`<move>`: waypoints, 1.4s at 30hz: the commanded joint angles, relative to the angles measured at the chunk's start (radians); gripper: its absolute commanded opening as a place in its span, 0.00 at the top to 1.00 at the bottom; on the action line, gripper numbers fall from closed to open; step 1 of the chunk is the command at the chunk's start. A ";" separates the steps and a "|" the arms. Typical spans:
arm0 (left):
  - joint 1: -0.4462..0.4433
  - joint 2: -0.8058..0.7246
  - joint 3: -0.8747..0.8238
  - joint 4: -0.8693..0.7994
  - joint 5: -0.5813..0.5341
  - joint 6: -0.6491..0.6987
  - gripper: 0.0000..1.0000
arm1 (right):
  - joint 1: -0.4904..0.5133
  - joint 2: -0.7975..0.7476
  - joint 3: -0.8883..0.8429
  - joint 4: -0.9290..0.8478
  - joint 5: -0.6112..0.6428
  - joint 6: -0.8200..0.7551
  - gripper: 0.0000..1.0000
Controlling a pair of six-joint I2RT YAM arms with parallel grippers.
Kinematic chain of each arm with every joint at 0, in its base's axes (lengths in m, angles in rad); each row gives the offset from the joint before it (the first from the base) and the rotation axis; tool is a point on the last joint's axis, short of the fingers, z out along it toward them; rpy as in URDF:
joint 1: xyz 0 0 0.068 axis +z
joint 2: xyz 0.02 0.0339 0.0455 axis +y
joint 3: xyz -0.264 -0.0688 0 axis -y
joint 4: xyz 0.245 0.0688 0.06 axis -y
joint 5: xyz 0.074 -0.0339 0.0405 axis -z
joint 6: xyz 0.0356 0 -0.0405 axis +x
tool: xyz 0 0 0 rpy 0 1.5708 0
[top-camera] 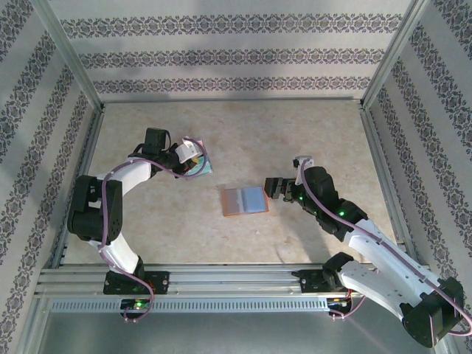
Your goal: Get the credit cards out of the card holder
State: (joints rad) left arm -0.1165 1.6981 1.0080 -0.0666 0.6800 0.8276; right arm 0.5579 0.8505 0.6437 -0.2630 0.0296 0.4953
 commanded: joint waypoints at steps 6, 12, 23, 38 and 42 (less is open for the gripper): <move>0.016 0.039 0.050 -0.034 0.032 0.028 1.00 | -0.013 -0.012 0.004 -0.010 0.016 0.008 0.02; 0.015 0.051 0.056 -0.034 0.030 0.023 1.00 | -0.015 -0.010 0.003 -0.009 0.013 0.007 0.02; 0.016 0.091 0.067 -0.058 0.038 0.019 0.98 | -0.018 -0.007 0.001 -0.008 0.011 0.007 0.02; 0.016 0.068 0.066 -0.031 0.034 -0.020 0.76 | -0.021 0.012 0.002 0.004 0.001 0.008 0.02; 0.014 0.047 0.063 -0.020 0.039 -0.036 0.76 | -0.022 0.012 0.002 0.005 0.002 0.006 0.02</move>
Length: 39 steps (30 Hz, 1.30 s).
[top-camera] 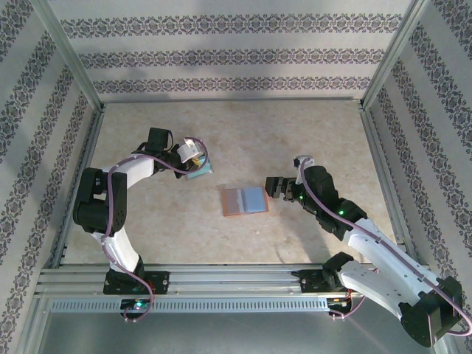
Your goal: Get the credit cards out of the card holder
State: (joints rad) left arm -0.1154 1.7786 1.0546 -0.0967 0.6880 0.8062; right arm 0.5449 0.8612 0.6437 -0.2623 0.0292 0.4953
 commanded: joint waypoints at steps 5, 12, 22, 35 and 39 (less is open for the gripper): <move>0.008 -0.094 0.002 0.037 0.034 -0.059 0.75 | -0.010 0.003 0.004 0.005 0.005 0.006 0.02; 0.000 -0.256 -0.098 0.170 0.016 -0.192 0.28 | -0.013 0.006 0.004 0.009 0.023 0.010 0.02; -0.007 -0.563 -0.282 0.251 -0.094 -0.408 0.01 | -0.019 0.004 -0.001 0.009 0.037 0.015 0.02; -0.027 -0.979 -0.545 0.270 -0.674 -0.788 0.01 | -0.050 -0.082 -0.039 -0.033 0.121 0.009 0.02; -0.027 -1.079 -0.616 0.215 -0.831 -0.891 0.01 | -0.081 -0.135 -0.057 -0.049 0.165 0.014 0.02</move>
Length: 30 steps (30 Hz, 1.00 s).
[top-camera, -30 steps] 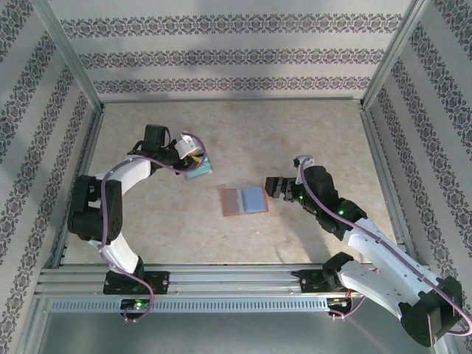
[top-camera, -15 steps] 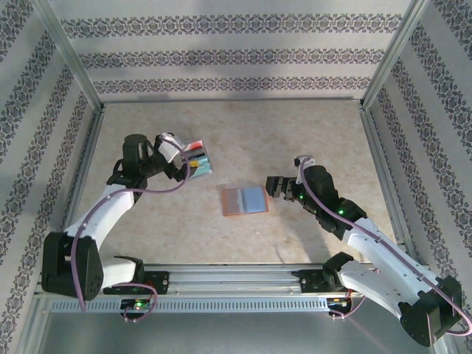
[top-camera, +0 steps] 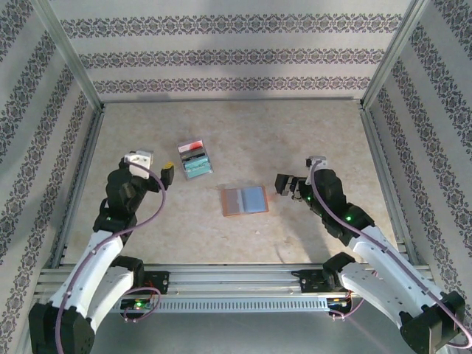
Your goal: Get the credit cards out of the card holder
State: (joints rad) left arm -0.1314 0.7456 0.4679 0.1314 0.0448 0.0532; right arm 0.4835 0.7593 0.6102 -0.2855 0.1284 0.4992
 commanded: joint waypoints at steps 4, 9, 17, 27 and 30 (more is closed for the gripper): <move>-0.011 -0.052 -0.051 -0.081 -0.263 -0.143 0.01 | -0.063 -0.079 -0.052 -0.026 0.096 -0.002 0.02; -0.011 0.005 -0.105 0.022 -0.333 -0.112 0.01 | -0.139 -0.098 -0.086 -0.023 0.171 -0.027 0.02; -0.007 0.208 -0.143 0.237 -0.368 0.004 0.01 | -0.285 -0.072 -0.159 0.150 0.214 -0.184 0.02; 0.037 0.481 -0.122 0.475 -0.317 0.041 0.01 | -0.438 -0.039 -0.287 0.454 0.200 -0.290 0.02; 0.048 0.538 -0.116 0.501 -0.293 0.027 0.01 | -0.448 -0.005 -0.311 0.529 0.206 -0.332 0.02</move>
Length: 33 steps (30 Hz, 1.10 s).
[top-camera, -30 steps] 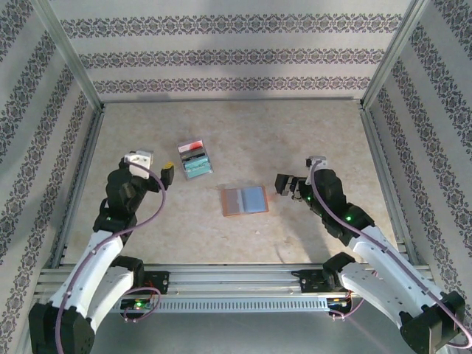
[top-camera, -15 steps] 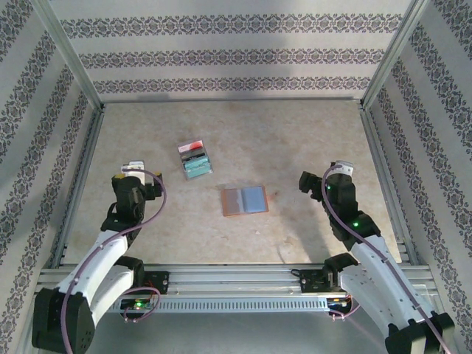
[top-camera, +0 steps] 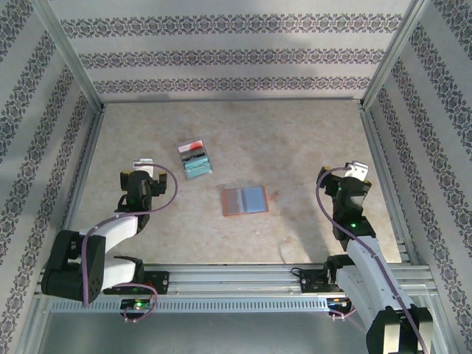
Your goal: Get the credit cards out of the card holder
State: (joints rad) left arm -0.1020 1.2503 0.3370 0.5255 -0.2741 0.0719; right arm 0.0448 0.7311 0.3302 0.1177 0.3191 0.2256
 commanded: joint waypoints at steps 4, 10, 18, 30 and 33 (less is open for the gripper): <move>0.024 0.071 0.016 0.154 0.061 0.022 0.01 | -0.020 0.073 -0.029 0.176 0.020 -0.087 0.02; 0.026 0.092 0.006 0.222 0.095 0.000 0.01 | -0.034 0.150 -0.022 0.244 0.004 -0.091 0.02; 0.026 0.137 -0.057 0.442 0.154 -0.011 0.01 | -0.038 0.204 -0.023 0.308 -0.040 -0.114 0.02; 0.027 0.359 -0.106 0.745 0.178 -0.016 0.01 | -0.045 0.337 -0.017 0.423 -0.096 -0.140 0.02; 0.027 0.356 -0.069 0.676 0.116 -0.031 0.01 | -0.045 0.350 -0.032 0.470 -0.105 -0.138 0.02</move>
State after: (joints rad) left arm -0.0895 1.6207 0.2363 1.1606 -0.1135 0.0597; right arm 0.0082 1.0740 0.3069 0.4961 0.2405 0.0998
